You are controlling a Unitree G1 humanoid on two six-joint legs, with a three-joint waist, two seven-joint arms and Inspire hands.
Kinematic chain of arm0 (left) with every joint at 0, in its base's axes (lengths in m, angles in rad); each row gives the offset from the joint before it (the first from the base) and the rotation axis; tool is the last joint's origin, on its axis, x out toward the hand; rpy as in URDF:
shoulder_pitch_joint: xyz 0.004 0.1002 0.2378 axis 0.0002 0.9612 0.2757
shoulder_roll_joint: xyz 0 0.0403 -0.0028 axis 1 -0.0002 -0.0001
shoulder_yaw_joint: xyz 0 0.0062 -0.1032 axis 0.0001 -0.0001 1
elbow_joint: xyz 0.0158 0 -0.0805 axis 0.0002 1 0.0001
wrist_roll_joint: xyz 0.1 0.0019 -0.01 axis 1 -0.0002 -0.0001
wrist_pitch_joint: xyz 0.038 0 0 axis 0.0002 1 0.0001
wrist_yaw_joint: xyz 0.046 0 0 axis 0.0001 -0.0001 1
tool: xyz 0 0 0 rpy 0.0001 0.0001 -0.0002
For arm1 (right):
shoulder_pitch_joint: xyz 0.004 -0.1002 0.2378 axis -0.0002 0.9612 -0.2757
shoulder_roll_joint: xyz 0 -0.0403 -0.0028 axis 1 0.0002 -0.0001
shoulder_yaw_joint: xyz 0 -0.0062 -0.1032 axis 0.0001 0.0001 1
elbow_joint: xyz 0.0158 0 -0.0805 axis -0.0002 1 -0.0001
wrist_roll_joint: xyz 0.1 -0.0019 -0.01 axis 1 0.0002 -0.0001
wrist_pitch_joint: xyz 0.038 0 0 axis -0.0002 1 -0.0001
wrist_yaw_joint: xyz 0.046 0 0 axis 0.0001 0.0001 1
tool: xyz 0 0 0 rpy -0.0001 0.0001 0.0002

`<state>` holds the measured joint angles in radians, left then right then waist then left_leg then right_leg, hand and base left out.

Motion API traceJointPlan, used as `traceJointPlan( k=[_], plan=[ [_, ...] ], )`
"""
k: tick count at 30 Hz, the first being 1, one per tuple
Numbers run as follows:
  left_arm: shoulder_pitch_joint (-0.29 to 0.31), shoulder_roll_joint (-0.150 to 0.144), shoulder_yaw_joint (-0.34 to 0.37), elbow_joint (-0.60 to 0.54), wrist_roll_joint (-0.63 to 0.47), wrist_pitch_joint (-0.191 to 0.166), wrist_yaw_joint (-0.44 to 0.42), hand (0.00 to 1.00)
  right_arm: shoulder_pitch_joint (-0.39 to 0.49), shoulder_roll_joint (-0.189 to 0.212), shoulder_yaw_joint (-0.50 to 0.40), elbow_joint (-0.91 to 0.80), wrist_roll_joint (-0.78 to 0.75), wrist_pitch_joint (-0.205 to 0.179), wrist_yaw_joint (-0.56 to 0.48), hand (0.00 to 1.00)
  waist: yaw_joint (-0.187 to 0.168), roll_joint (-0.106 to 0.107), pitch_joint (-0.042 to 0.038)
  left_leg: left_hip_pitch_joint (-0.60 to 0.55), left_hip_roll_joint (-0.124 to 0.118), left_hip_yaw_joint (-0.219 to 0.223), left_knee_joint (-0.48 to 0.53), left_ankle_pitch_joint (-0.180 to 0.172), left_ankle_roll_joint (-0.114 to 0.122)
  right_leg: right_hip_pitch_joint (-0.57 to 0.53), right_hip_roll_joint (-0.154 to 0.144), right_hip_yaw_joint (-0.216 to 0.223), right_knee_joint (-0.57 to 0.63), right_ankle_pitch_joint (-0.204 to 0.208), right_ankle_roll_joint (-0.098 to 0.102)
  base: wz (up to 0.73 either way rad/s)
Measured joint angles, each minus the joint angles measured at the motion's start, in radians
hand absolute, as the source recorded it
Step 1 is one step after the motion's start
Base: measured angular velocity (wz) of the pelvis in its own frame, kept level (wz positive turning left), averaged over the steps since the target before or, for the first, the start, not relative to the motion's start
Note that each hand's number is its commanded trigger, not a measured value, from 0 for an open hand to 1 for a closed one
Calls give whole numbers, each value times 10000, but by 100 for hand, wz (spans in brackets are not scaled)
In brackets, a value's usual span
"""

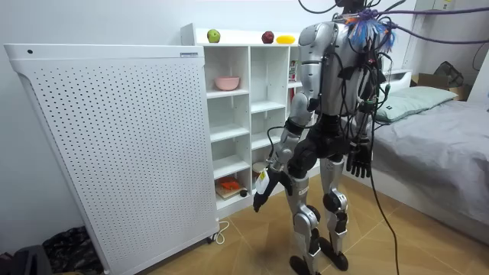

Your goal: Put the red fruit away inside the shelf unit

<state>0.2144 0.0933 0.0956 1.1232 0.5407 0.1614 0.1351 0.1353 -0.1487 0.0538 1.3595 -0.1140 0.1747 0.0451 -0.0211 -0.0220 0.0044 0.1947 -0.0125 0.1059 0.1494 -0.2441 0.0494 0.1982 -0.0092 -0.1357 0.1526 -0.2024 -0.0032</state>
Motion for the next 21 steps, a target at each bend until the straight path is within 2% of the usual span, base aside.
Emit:
traceJointPlan(
  k=[7,13,15,19,21],
  plan=[
    [-1,1,1,1,-6,-3,14,0,-71,-1,-68,-74,-2,-67,-44,0,8,44,5,0,0,5,-5,0,0,9,9,64,0,0,0,0],
    [10,0,-6,3,-8,-70,80,0,-166,-2,-368,-119,216,-300,-713,0,17,111,11,-4,-1,14,16,0,0,6,5,63,0,0,0,0],
    [10,1,-5,2,-4,-168,139,0,-164,-9,-396,-321,790,-374,-1023,0,1,108,13,-22,-1,10,15,0,0,-19,-3,68,-5,0,0,0],
    [12,5,20,2,8,-385,169,0,-160,0,-970,-650,2002,-821,-1335,0,-5,116,13,-79,-3,14,35,0,0,-77,-3,80,-18,1,0,0],
    [6,7,30,-27,0,-626,283,0,-169,4,-1287,-1014,2602,-1218,-1490,0,-5,116,15,-97,-3,15,33,0,0,-98,-6,87,-17,1,0,0]
  ],
)
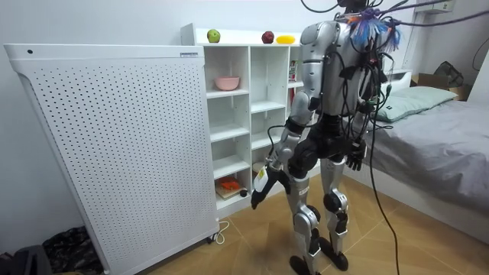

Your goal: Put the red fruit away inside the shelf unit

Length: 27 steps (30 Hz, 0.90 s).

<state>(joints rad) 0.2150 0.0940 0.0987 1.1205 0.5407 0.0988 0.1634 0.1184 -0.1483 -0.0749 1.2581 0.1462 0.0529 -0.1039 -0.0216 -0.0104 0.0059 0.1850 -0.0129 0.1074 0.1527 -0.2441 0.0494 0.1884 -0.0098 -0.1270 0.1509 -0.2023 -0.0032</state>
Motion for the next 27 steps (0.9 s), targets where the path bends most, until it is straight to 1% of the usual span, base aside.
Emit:
traceJointPlan(
  k=[1,2,3,4,5,6,7,8,9,11,12,13,14,15,16,17,18,19,20,22,23,24,25,26,27],
  plan=[
    [-3,4,-1,-14,0,-63,26,0,-2,1,-75,-157,69,-55,-62,0,2,-7,-2,-4,0,2,-2,0,0,-4,-1,-3,2,0,0,0],
    [-19,33,-12,-14,-1,-215,33,0,-32,-12,-168,-499,173,-160,-147,0,2,-12,-4,-2,1,25,2,0,0,-6,11,-1,1,0,0,0],
    [-63,67,-15,-5,-98,-331,45,0,-131,-23,-179,-727,386,-360,-235,0,1,-18,-3,1,2,36,42,0,0,-4,8,-2,-3,0,0,-3],
    [-96,81,-15,-7,-131,-381,64,0,-202,-23,-187,-881,438,-389,-298,0,2,-31,0,-7,2,41,70,0,0,-7,-1,-3,-2,1,1,0],
    [-169,87,-10,-11,-134,-439,147,0,-245,-11,-224,-1502,453,-388,-459,0,9,-91,-28,-24,2,54,74,0,0,-64,-12,-22,4,1,1,-7],
    [-213,90,-10,-10,-136,-496,260,0,-293,-1,-285,-2318,491,-393,-615,0,18,-78,-32,-64,3,106,78,1,0,-138,7,-17,29,1,1,-10],
    [-222,96,-9,-10,-137,-525,289,0,-322,-4,-287,-2758,515,-403,-697,0,20,-72,-32,-76,6,149,80,2,1,-134,10,12,31,4,-2,-15],
    [-229,105,5,-10,-129,-566,332,0,-342,6,-287,-3780,457,-435,-889,0,26,-66,-26,-70,11,202,80,2,1,-145,15,67,36,9,-5,-12],
    [-234,106,2,-11,-127,-569,430,0,-366,11,-269,-4766,367,-534,-1042,0,27,-74,-24,-50,11,226,76,2,1,-152,14,131,33,10,-5,-9],
    [-252,111,31,-20,-161,-580,539,0,-535,10,-281,-5931,115,-782,-1291,0,33,-118,-13,-20,10,231,69,2,1,-176,12,113,18,10,-4,0],
    [-276,130,-5,-25,-266,-593,593,0,-547,15,-277,-6849,-51,-831,-1495,0,39,-152,-4,-28,10,230,60,1,1,-186,16,119,10,10,-4,0],
    [-274,140,-18,-25,-316,-601,615,0,-548,27,-271,-7344,-216,-843,-1601,0,50,-158,-2,-59,10,230,61,1,1,-212,17,128,17,10,-4,0],
    [-279,155,-48,-57,-366,-614,631,0,-551,34,-246,-8335,-648,-886,-1839,0,94,-156,-28,-185,14,245,72,2,1,-341,24,124,41,13,-3,0],
    [-279,190,-66,-104,-361,-657,674,0,-550,29,-214,-9223,-918,-1061,-2078,0,105,-164,-25,-262,16,247,85,2,2,-422,28,131,42,23,-5,0],
    [-275,209,-72,-104,-358,-668,709,0,-552,26,-194,-9570,-1109,-1161,-2194,0,127,-165,-45,-284,18,245,97,3,1,-444,32,145,47,25,-8,0],
    [-270,247,-123,-128,-349,-677,744,0,-552,11,-181,-10182,-1456,-1290,-2370,0,191,-216,-51,-331,20,244,108,4,-1,-439,35,189,36,27,-11,0],
    [-233,283,-232,-228,-359,-708,758,0,-553,-20,-180,-10734,-1586,-1339,-2548,0,285,-256,-42,-322,15,245,106,6,-2,-443,31,194,17,28,-11,0],
    [-226,283,-232,-233,-358,-766,798,0,-554,-26,-184,-10964,-1613,-1378,-2616,0,302,-273,-45,-320,13,241,107,6,-2,-445,28,182,16,28,-11,0],
    [-203,282,-231,-233,-358,-853,936,0,-589,-27,-190,-11367,-1772,-1500,-2725,0,319,-291,-51,-320,9,233,108,7,-1,-437,20,169,11,28,-11,0],
    [-164,302,-232,-236,-356,-920,1079,0,-726,-31,-235,-11806,-1889,-1650,-2920,0,333,-297,-53,-323,1,210,108,7,-1,-427,-1,151,4,30,-7,2],
    [-150,330,-237,-231,-351,-950,1093,0,-891,-52,-243,-12123,-1908,-1650,-3064,0,359,-288,-47,-322,-3,211,108,7,-1,-423,-9,145,5,34,1,0],
    [-144,361,-242,-221,-359,-950,1092,0,-1135,-67,-243,-12358,-1925,-1695,-3232,0,389,-255,-25,-317,-3,213,108,7,0,-415,-15,145,2,39,9,0],
    [-146,375,-239,-212,-363,-952,1092,0,-1267,-75,-247,-12407,-1954,-1774,-3323,0,393,-250,-22,-310,-3,216,109,8,1,-411,-16,153,1,41,11,0],
    [-78,396,-237,-191,-368,-959,1092,0,-1487,-130,-252,-12436,-2046,-1943,-3467,0,430,-242,-12,-268,0,220,110,8,1,-381,-17,159,-1,41,11,0],
    [-100,396,-235,-235,-361,-958,1087,0,-1618,-227,-257,-12511,-2239,-1979,-3561,0,481,-238,-8,-224,6,222,111,8,1,-340,-35,156,-3,40,11,0]
  ],
)
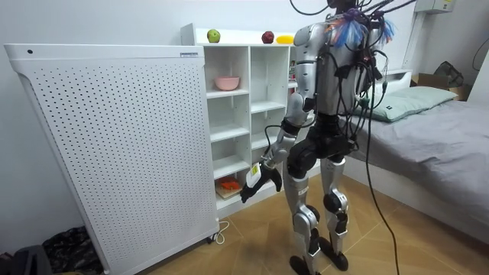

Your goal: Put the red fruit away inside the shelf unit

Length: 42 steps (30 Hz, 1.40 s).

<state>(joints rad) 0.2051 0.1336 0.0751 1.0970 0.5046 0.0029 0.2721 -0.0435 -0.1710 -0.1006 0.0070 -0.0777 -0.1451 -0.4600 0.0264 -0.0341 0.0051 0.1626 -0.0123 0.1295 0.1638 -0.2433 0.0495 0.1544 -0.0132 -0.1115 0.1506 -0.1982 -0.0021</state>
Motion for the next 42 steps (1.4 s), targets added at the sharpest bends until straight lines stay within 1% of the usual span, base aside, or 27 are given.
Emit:
traceJointPlan(
  k=[1,3,4,6,7,9,10,11,12,13,14,16,18,20,23,25,28,29,31,33,36,38,40,42],
  plan=[
    [3,-3,-2,-57,3,-16,-2,0,-35,-53,-4,-117,-81,3,-44,0,10,-1,-1,6,4,-1,0,0,0,4,-14,-13,2,0,0,0],
    [74,1,-8,-128,4,-27,-30,0,-424,-456,11,-522,-325,2,-86,0,83,24,17,-40,11,-4,32,2,0,-24,-10,-47,26,1,-2,0],
    [98,2,-8,-127,0,-26,-44,0,-560,-593,12,-594,-336,2,-93,0,88,23,19,-45,13,-5,36,2,0,-23,-9,-57,30,3,-5,4],
    [141,49,-5,-131,-6,-17,-190,0,-920,-971,-3,-1005,-378,3,-246,0,87,-54,-2,-129,14,-111,98,3,0,-43,-5,-195,31,6,-10,12],
    [144,56,-1,-128,-6,-17,-225,0,-1035,-1032,-2,-1104,-420,3,-271,0,89,-75,2,-140,12,-140,112,3,-1,-48,1,-217,31,7,-12,13],
    [126,55,4,-127,7,-23,-331,0,-1632,-1155,-12,-1338,-558,-10,-423,0,83,-143,-31,-200,8,-212,178,3,-1,-114,33,-272,29,12,-19,8],
    [107,65,-3,-112,7,-32,-360,0,-1782,-1169,-9,-1359,-600,-43,-477,0,98,-155,-38,-203,7,-225,182,3,-1,-103,32,-284,29,12,-20,6],
    [87,87,-9,-90,14,-40,-397,0,-2069,-1221,15,-1363,-709,-89,-569,0,158,-179,-50,-192,6,-233,183,3,-1,-21,30,-293,30,12,-20,3],
    [76,98,-9,-90,11,-41,-397,0,-2188,-1280,17,-1362,-719,-92,-598,0,176,-186,-42,-167,4,-232,184,3,-1,10,29,-294,21,12,-20,3],
    [78,118,-10,-90,3,-39,-395,0,-2360,-1421,9,-1362,-715,-93,-662,0,308,-200,-45,-145,-2,-242,180,3,-1,56,23,-308,22,12,-20,0],
    [61,147,-24,-95,4,-27,-394,0,-2540,-1521,10,-1360,-713,-87,-722,0,355,-228,-37,-156,-7,-245,181,3,-1,68,17,-330,24,12,-19,3],
    [69,176,-33,-92,4,38,-396,0,-2785,-1531,13,-1360,-713,-81,-759,0,393,-270,-24,-171,-9,-260,202,5,2,66,6,-407,28,13,-18,3],
    [38,181,-53,-88,9,137,-441,0,-3061,-1531,17,-1358,-542,-76,-740,0,396,-305,-1,-208,-22,-397,285,5,3,86,-22,-657,29,14,-16,15],
    [3,189,-60,-82,8,137,-477,0,-3163,-1531,13,-1316,-339,-78,-723,0,384,-328,10,-266,-26,-538,356,5,2,121,-37,-834,27,14,-16,21],
    [-20,191,-138,-21,60,147,-564,0,-3202,-1535,15,-1311,-186,-78,-555,0,529,-329,22,-337,-12,-577,395,6,1,77,-38,-874,22,15,-18,4],
    [-24,191,-204,-15,105,225,-682,0,-3205,-1536,15,-1300,40,-69,-498,0,581,-321,26,-398,-12,-614,405,9,-4,30,-45,-917,30,15,-18,6],
    [-9,188,-206,-9,116,373,-853,0,-3712,-1551,6,-425,679,-40,-386,0,592,-330,25,-488,-14,-679,419,9,-4,26,-30,-921,35,16,-19,6],
    [-7,188,-207,-36,138,408,-929,0,-3958,-1558,4,-133,1012,30,-375,0,577,-330,25,-506,-14,-687,417,8,-5,15,-21,-914,33,16,-18,6],
    [-2,212,-205,-152,154,421,-1090,0,-4276,-1675,6,271,1402,55,-319,0,581,-339,19,-550,-21,-784,417,7,-6,3,-26,-996,34,16,-18,11],
    [18,242,-201,-391,224,419,-1147,0,-4605,-2015,8,768,1515,73,-135,0,610,-384,-12,-655,-23,-853,423,9,-8,-69,-32,-1116,31,15,-18,12],
    [49,353,-207,-691,307,416,-1266,0,-4900,-2195,109,1274,1520,93,-48,0,673,-476,-40,-658,-22,-951,401,21,-23,-127,-8,-1105,30,15,-19,8],
    [37,415,-224,-755,299,416,-1266,0,-5088,-2199,247,1529,1571,165,-36,0,667,-526,-49,-635,-23,-1049,361,22,-24,-121,-3,-1115,25,15,-19,4],
    [22,453,-223,-794,311,416,-1264,0,-5305,-2200,434,1773,1630,160,44,0,673,-584,-35,-630,-22,-1065,337,23,-25,-121,2,-1116,17,14,-20,0],
    [-15,455,-223,-886,323,417,-1264,0,-5449,-2200,513,2014,1874,162,289,0,683,-686,-19,-629,-23,-1085,316,23,-25,-117,-1,-1124,6,14,-20,0]
  ],
)
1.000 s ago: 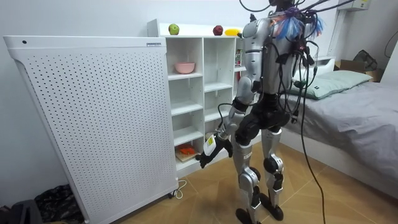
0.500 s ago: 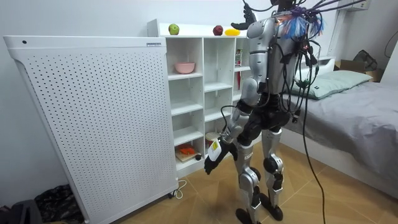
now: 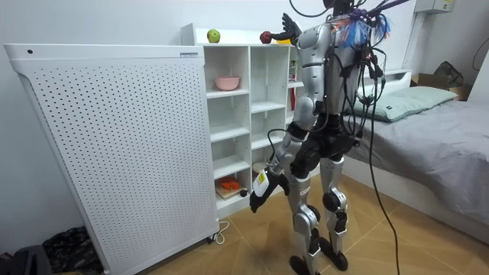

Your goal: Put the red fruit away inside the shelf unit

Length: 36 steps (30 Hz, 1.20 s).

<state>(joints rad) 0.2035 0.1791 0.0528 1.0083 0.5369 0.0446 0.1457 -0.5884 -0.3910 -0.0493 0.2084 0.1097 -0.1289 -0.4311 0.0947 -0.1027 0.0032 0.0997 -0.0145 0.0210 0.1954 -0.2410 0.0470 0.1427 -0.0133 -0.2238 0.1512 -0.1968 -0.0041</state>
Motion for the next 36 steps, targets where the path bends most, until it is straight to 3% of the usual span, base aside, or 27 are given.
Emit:
traceJointPlan(
  k=[3,12,26,36],
  plan=[
    [-14,-1,0,-79,26,0,0,0,-12,0,135,170,170,1,174,0,95,-80,5,-1,-3,-5,-15,0,0,1,-11,0,-2,0,0,1],
    [-65,5,1,-83,44,2,0,0,-12,-2,364,174,455,1,761,0,237,-33,65,-29,-5,-8,-15,0,0,-18,-39,-13,-9,0,0,0],
    [-97,10,23,-83,48,2,-2,0,-12,-12,379,175,511,1,932,0,234,-52,50,-38,-5,6,21,1,-1,-23,-39,6,-5,0,0,0],
    [-121,71,51,-85,189,6,-76,0,-27,-634,477,872,895,-1,1526,0,287,-164,-6,-20,-4,-5,24,1,-1,12,-17,1,-4,3,-2,0]
  ],
)
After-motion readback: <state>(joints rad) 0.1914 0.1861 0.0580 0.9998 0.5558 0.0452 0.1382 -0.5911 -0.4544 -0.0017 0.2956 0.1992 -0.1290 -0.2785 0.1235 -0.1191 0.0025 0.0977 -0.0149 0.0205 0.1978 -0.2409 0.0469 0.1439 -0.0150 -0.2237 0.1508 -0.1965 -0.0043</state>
